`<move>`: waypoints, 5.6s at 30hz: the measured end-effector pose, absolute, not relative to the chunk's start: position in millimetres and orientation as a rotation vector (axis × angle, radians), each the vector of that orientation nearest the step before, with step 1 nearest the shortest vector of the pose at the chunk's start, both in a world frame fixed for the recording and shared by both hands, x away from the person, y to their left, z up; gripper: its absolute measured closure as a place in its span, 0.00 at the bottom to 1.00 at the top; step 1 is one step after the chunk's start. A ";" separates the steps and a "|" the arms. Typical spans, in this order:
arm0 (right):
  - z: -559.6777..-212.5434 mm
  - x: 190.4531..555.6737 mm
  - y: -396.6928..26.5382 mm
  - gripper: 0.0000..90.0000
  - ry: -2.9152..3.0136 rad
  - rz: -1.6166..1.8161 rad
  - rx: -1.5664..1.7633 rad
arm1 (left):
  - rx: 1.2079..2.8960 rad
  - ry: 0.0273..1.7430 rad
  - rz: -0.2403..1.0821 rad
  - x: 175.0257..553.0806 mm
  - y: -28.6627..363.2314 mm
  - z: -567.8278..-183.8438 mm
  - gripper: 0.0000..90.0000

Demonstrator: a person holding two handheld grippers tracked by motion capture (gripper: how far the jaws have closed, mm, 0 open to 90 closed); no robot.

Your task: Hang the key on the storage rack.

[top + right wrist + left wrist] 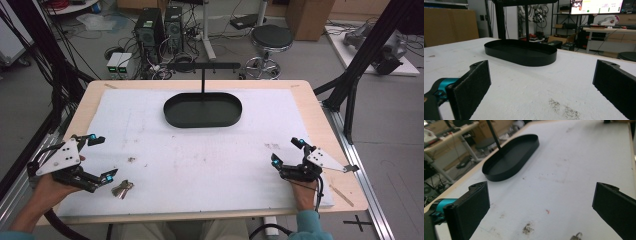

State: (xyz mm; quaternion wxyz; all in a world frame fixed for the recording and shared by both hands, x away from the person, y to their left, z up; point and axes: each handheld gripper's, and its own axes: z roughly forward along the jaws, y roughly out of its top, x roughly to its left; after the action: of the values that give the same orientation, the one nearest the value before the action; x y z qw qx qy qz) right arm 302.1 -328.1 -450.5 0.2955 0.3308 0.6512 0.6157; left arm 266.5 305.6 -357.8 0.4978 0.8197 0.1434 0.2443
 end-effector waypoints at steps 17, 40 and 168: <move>-450.6 302.1 -328.0 0.01 1.732 1.639 0.879 | 2.419 0.189 0.386 277.9 270.2 -351.0 0.02; -450.7 302.3 -327.8 0.01 1.730 1.636 0.873 | 2.602 0.078 0.261 284.8 255.9 -379.4 0.11; -450.7 302.3 -327.9 0.01 1.731 1.637 0.875 | 2.959 0.174 0.144 299.0 216.6 -392.4 0.98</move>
State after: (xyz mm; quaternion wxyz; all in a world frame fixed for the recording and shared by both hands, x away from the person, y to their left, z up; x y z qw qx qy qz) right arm 302.3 -327.9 -450.7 0.2971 0.3290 0.6513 0.6160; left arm 299.0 216.6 -392.4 0.0871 0.9933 0.0586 0.0482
